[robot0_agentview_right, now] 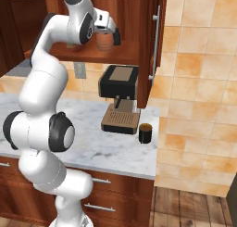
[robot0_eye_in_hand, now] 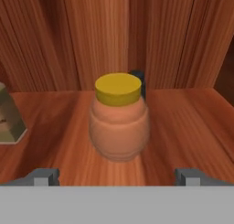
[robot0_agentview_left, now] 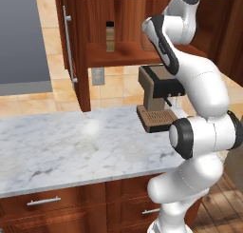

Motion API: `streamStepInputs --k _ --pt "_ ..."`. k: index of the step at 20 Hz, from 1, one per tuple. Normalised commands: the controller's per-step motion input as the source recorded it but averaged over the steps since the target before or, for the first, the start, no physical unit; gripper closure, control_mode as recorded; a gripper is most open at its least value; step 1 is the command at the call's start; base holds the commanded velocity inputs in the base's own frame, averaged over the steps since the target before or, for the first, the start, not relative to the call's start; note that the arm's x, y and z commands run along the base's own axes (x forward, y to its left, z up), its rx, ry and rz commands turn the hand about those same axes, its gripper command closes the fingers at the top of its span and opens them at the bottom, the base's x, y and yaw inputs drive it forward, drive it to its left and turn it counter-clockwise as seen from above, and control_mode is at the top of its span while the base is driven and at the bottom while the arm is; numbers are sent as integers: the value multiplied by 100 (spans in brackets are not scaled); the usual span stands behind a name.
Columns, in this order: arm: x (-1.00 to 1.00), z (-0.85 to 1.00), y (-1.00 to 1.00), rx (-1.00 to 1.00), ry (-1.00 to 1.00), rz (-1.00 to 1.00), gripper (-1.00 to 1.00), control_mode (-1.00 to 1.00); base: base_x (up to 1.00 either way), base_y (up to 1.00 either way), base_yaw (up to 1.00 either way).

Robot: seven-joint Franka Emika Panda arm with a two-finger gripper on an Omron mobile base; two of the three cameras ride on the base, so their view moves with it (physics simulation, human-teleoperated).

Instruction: Pick the cinnamon and honey bottle from the cabinet and place them next to the mug.

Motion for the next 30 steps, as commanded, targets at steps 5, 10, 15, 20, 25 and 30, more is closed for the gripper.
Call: streamStepInputs --k 5,10,15,20,25,30 --pt "25 1 0 0 0 0 -100 -100 0 0 0" --pt "29 1 0 0 0 0 -100 -100 0 0 0" --pt "37 0 0 0 0 0 -100 -100 0 0 0" --pt "30 0 0 0 0 0 -100 -100 0 0 0" --pt "33 0 0 0 0 0 -100 -100 0 0 0" --pt "31 0 0 0 1 0 -100 -100 0 0 0"
